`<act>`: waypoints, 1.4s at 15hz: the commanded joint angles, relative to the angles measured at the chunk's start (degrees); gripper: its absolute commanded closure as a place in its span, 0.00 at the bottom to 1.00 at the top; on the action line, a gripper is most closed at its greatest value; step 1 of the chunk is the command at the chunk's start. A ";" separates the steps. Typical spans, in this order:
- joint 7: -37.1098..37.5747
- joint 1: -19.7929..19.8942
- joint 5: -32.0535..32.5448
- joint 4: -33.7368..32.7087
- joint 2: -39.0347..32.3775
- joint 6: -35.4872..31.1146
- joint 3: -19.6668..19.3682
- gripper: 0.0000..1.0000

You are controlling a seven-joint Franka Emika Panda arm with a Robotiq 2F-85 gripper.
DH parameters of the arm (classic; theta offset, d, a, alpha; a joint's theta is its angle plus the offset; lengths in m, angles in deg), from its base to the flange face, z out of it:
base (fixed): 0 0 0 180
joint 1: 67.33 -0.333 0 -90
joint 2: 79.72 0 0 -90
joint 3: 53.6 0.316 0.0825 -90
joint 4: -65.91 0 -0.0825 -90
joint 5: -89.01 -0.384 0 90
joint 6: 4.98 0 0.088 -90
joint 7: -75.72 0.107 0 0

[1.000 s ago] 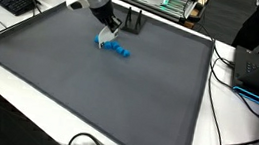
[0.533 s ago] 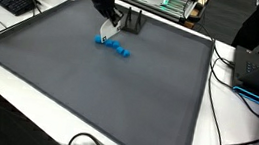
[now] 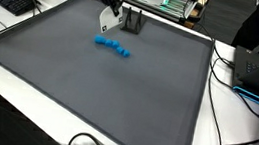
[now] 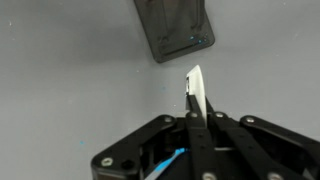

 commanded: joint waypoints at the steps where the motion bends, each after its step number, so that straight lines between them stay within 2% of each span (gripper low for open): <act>1: 2.34 1.10 -6.48 4.02 4.63 0.87 -0.11 0.99; 7: 10.55 1.24 -14.36 10.88 11.17 -1.02 -1.21 0.99; 13: 20.49 1.09 -18.42 18.24 16.72 -1.93 -1.72 0.99; 21: 30.96 1.12 -21.32 27.41 21.57 -8.25 -1.28 0.99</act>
